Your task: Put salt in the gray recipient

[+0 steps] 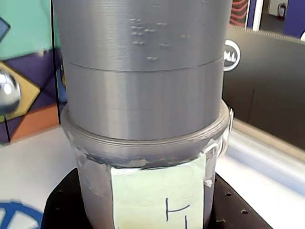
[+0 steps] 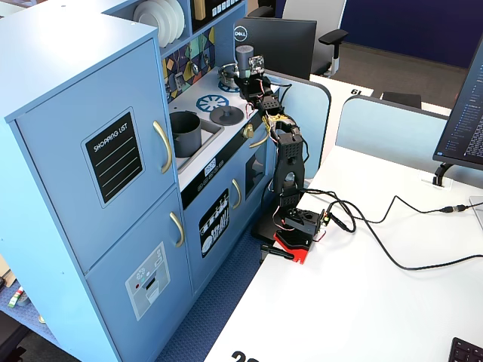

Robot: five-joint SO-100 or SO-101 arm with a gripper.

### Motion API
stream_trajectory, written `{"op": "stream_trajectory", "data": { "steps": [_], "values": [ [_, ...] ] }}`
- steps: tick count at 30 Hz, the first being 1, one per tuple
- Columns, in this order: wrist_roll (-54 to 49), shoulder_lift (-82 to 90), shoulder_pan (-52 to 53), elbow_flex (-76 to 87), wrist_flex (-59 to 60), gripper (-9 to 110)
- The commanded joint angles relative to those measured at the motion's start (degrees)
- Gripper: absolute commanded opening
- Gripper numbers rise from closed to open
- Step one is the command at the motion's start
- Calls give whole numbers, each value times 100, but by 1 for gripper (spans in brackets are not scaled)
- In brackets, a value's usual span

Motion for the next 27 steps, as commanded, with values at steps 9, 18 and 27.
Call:
{"op": "stream_trajectory", "data": {
  "steps": [9,18,27],
  "values": [
    [-44,123,-88,272,-431,0],
    [-70,299,-53,686,-510,0],
    [-132,237,-70,729,-615,0]
  ]
}}
